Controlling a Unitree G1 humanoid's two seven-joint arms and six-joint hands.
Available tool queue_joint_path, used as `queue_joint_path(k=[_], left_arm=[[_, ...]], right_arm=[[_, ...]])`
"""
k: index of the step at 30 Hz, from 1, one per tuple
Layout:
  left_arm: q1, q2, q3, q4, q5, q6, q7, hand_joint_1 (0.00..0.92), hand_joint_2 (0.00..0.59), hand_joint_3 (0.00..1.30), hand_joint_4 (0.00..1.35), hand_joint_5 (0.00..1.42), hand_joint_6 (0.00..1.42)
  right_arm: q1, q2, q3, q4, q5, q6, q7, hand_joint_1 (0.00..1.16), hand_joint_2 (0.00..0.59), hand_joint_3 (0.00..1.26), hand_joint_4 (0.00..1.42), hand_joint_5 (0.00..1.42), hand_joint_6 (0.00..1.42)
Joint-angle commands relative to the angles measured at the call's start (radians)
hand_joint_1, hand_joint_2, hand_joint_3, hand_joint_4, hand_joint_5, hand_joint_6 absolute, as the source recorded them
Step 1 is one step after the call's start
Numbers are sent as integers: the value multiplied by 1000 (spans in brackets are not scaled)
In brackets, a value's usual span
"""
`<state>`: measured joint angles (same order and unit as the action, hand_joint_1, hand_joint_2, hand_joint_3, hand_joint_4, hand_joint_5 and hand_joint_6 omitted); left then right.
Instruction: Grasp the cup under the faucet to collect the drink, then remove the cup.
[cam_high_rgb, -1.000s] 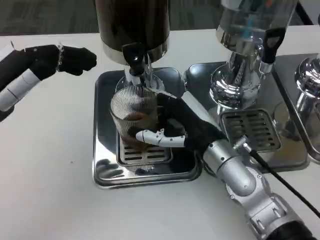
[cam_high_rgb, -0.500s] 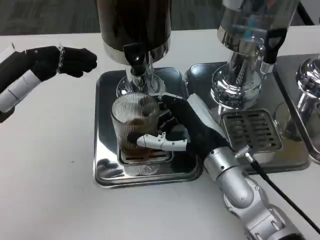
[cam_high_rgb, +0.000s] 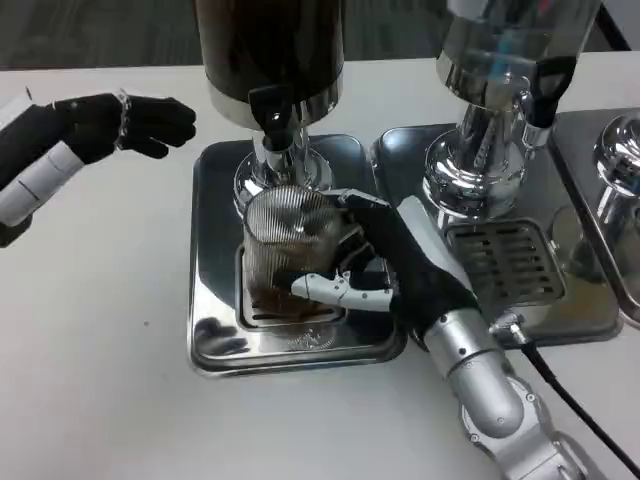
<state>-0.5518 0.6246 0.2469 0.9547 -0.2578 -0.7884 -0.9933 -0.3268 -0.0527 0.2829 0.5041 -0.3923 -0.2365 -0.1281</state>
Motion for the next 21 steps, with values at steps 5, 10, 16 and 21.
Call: queue_joint_path(k=[5,10,16,21], left_arm=[[3,-9,-22,8,8,4,-1,0,111,376,342,307,347],[2,-12,-28,9,6,3,0,0,112,372,342,307,347],[2,-14,-31,12,5,3,0,0,112,371,342,307,347],[2,-17,-32,14,5,2,0,0,112,367,342,309,347]], right_arm=[[37,-13,-24,-82,2,24,-11,715,221,517,636,693,769],[50,-14,-32,-103,7,26,-12,717,222,518,640,693,783],[62,-15,-46,-128,12,21,-11,718,222,518,645,708,788],[76,-17,-56,-159,19,20,-9,718,222,522,645,710,791]])
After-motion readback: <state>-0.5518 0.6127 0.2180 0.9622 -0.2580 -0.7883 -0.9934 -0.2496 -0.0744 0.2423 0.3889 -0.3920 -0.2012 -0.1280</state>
